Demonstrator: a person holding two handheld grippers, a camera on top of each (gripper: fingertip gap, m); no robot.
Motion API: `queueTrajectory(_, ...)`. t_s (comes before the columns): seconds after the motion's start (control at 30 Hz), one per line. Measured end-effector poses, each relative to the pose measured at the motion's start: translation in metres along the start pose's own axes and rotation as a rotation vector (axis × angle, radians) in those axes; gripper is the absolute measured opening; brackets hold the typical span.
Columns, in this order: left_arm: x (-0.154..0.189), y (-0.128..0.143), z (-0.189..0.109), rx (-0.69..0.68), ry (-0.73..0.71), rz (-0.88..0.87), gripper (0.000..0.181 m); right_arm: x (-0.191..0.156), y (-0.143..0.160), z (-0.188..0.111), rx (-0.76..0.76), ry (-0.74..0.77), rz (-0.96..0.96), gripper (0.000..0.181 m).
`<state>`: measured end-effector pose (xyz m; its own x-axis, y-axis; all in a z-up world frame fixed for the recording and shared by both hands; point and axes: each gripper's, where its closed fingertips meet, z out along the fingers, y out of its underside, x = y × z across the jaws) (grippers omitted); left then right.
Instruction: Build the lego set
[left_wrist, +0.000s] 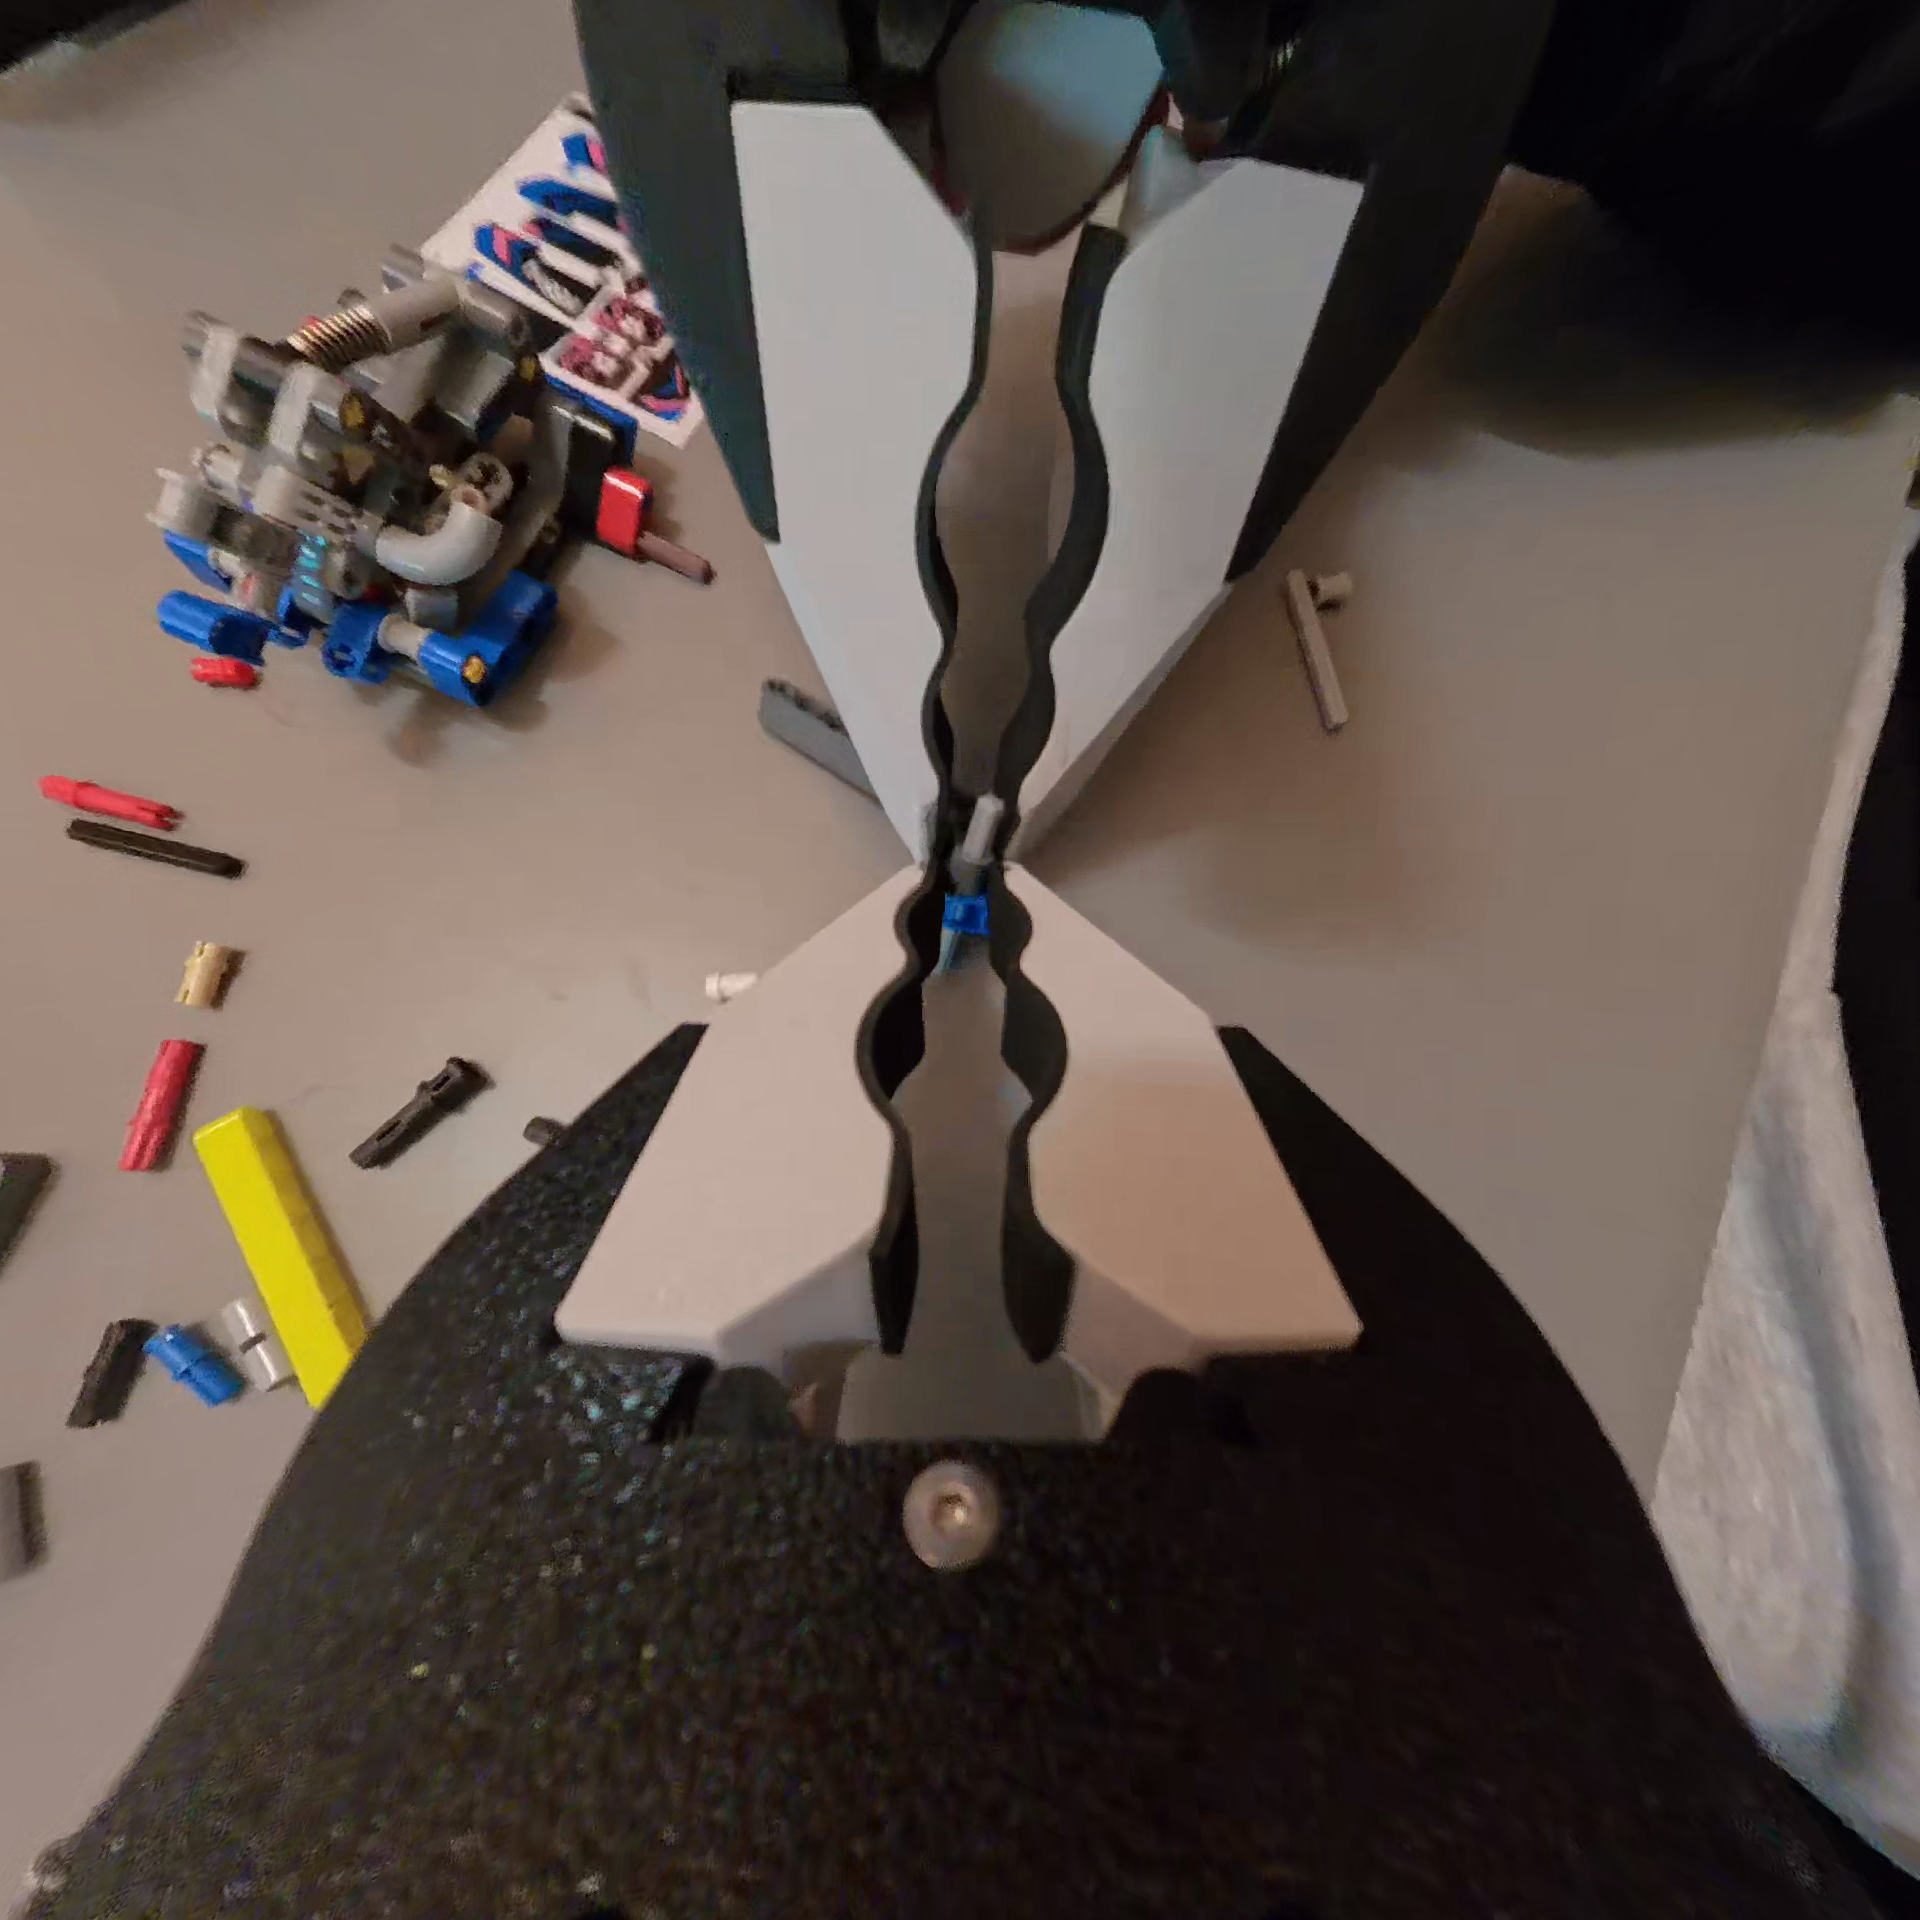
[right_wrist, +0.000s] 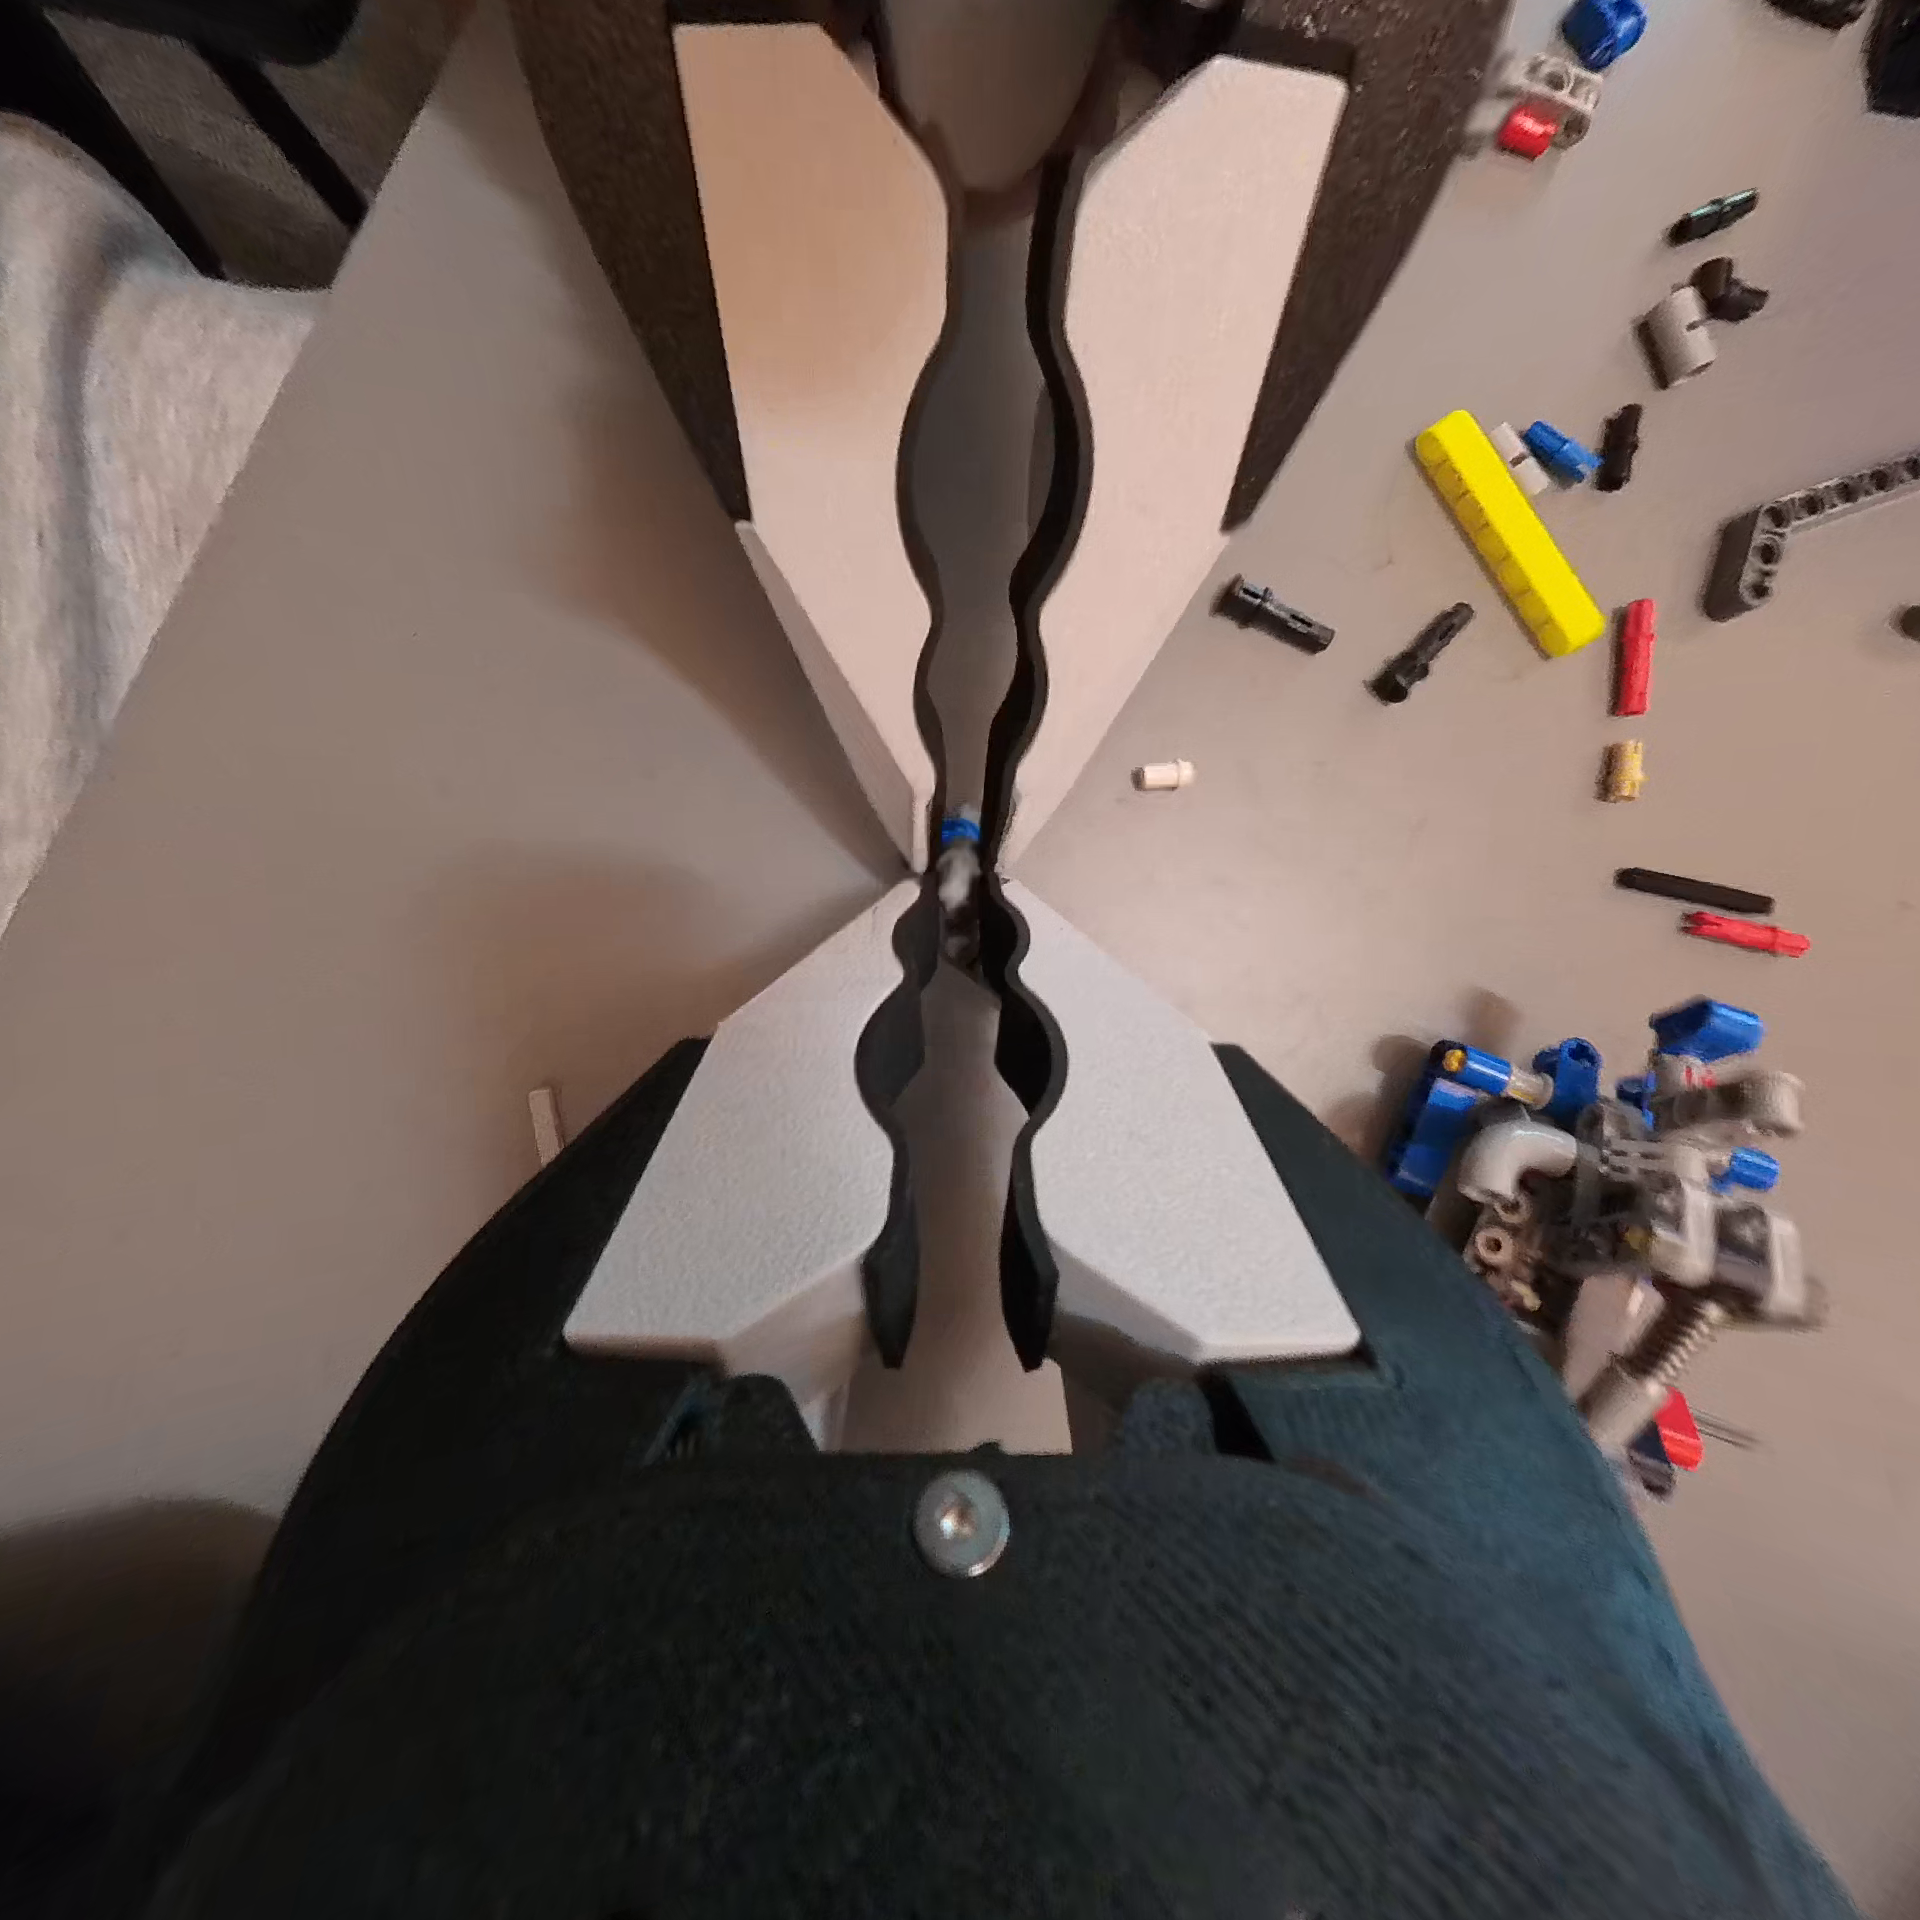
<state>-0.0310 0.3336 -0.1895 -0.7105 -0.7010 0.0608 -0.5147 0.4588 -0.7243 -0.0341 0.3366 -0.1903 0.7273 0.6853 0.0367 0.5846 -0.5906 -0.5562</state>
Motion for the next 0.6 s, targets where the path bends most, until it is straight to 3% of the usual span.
queueTrajectory(0.1,-0.001,0.000,-0.002,0.035,0.010,0.012,0.005,0.001,0.000,0.002,-0.039,0.003,-0.038,0.007)
queueTrajectory(0.27,0.004,-0.011,-0.014,0.181,0.030,-0.026,0.001,-0.002,-0.004,-0.009,0.041,-0.045,0.003,0.006)
queueTrajectory(0.37,0.004,0.001,-0.007,0.090,0.007,0.011,0.009,-0.005,0.006,-0.025,-0.016,-0.075,0.037,0.006)
queueTrajectory(0.47,0.012,-0.015,-0.001,0.130,0.022,0.072,0.005,-0.006,0.021,-0.029,-0.101,-0.098,0.069,0.006)
queueTrajectory(0.6,0.007,-0.011,0.016,0.027,-0.026,0.115,0.007,-0.010,0.032,-0.024,-0.183,-0.136,0.074,0.006)
